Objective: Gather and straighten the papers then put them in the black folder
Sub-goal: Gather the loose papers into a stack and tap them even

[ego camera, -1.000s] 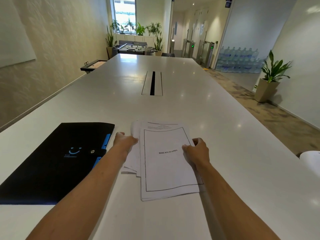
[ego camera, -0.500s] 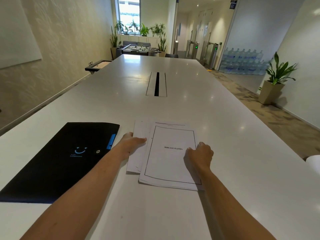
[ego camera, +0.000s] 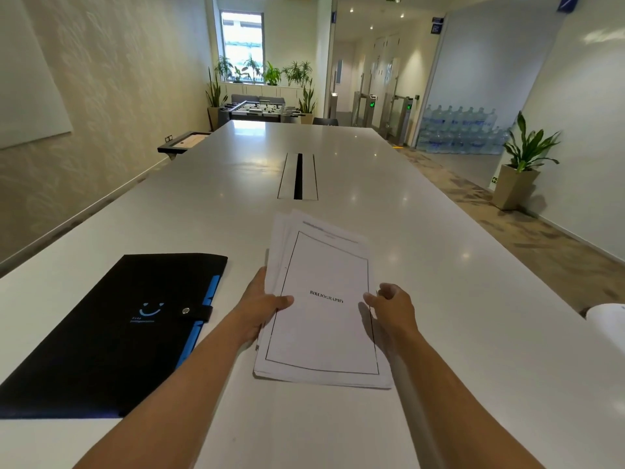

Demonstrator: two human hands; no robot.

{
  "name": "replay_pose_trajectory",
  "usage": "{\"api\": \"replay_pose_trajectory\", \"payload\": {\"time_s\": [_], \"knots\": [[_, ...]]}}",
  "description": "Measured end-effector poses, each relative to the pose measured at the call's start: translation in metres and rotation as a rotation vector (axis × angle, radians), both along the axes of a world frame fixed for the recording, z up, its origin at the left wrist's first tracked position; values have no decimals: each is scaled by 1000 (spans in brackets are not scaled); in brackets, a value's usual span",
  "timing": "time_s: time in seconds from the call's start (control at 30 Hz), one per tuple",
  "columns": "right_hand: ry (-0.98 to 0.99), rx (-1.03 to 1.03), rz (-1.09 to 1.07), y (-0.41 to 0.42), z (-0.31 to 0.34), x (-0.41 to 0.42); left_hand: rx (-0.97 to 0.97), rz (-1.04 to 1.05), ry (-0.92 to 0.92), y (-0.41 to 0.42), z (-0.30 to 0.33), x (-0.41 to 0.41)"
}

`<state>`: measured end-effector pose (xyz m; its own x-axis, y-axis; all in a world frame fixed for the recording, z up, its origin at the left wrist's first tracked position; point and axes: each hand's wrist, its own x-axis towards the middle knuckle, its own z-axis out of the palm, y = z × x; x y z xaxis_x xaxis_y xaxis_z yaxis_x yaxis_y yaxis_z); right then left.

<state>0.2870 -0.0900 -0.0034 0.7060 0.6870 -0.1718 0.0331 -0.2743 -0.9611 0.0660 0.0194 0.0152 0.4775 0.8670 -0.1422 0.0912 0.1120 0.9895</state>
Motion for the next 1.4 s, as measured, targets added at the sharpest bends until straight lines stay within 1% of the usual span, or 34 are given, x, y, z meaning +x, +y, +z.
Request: {"api": "replay_pose_trajectory", "payload": {"time_s": [0.1, 0.13, 0.17, 0.27, 0.33, 0.43, 0.53, 0.63, 0.73, 0.83, 0.9, 0.93, 1.0, 1.1, 1.27, 1.4], "knots": [[443, 255, -23, -3, 4, 0, 64, -59, -49, 0, 8, -7], [521, 311, -14, -4, 7, 2, 88, -69, -52, 1, 12, -10], [518, 345, 4, -6, 10, 5, 109, -75, -54, 1, 17, -12], [363, 300, 107, -9, 24, 16, 159, -84, -81, 2, 34, -19], [396, 297, 183, -10, 31, 20, 195, -112, -110, 3, 42, -21], [459, 349, 292, -15, 42, 14, 259, -178, -140, -4, 58, -22], [385, 455, 304, -16, 56, 6, 329, -200, -145, -11, 75, -22], [185, 535, 265, -13, 73, 3, 408, -133, -137, -13, 85, -20], [-12, 619, 225, -13, 100, 0, 524, -4, -151, -18, 99, -14], [-100, 690, 202, -14, 122, -6, 651, 106, -124, -13, 108, -11], [-142, 713, 196, -14, 128, -7, 687, 149, -114, -13, 112, -11], [-155, 716, 199, -14, 126, -6, 691, 156, -111, -14, 112, -11], [-161, 699, 212, -16, 120, -6, 639, 152, -113, -18, 107, -10], [-144, 626, 241, -18, 106, -12, 550, 101, -181, -18, 92, -10], [-185, 586, 196, -15, 94, -27, 519, 136, -192, -22, 85, 0], [-180, 581, 176, -17, 94, -25, 472, 193, -285, -16, 87, -1]]}}
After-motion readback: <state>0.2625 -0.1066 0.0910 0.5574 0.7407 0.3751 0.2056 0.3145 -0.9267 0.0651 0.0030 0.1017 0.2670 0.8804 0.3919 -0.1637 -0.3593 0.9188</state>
